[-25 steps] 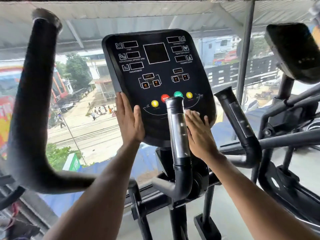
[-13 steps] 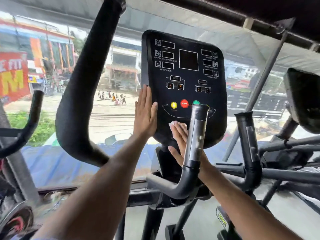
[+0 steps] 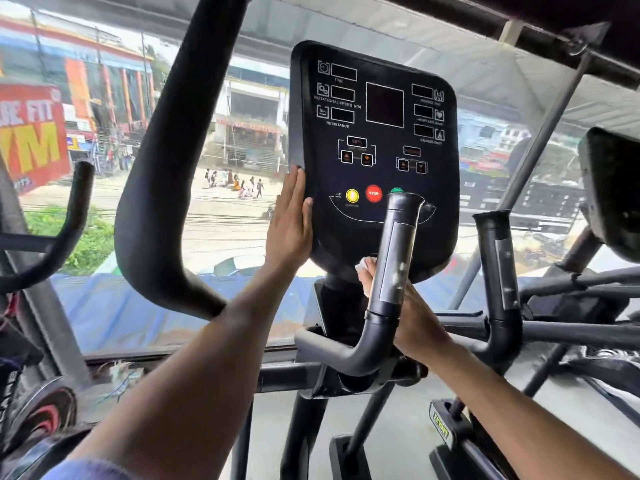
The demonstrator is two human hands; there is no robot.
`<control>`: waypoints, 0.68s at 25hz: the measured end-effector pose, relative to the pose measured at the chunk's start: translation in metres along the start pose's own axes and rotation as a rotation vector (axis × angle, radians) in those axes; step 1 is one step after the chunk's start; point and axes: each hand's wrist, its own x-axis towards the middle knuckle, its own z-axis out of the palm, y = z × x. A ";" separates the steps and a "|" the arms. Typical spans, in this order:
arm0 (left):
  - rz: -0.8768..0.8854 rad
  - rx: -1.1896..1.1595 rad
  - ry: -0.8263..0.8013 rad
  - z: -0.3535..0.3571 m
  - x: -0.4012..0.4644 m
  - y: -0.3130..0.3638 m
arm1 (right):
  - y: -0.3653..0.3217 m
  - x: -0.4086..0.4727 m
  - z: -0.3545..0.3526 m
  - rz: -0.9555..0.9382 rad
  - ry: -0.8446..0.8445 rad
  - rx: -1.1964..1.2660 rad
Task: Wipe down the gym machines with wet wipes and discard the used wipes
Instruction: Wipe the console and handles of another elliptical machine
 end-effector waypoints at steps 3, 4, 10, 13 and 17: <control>-0.048 0.027 -0.026 -0.009 -0.010 0.005 | 0.007 -0.002 0.003 -0.030 -0.013 -0.114; -0.067 0.002 -0.027 -0.012 -0.011 0.007 | 0.012 -0.001 0.005 -0.165 -0.039 -0.254; -0.304 -0.227 0.216 -0.030 -0.007 0.031 | -0.005 0.044 0.006 -0.520 -0.209 -0.708; -0.318 -0.244 0.315 -0.039 -0.013 0.040 | -0.017 0.075 0.025 -0.507 -0.118 -0.715; -0.337 -0.259 0.332 -0.048 -0.039 0.042 | -0.026 0.118 0.015 -0.489 -0.103 -0.628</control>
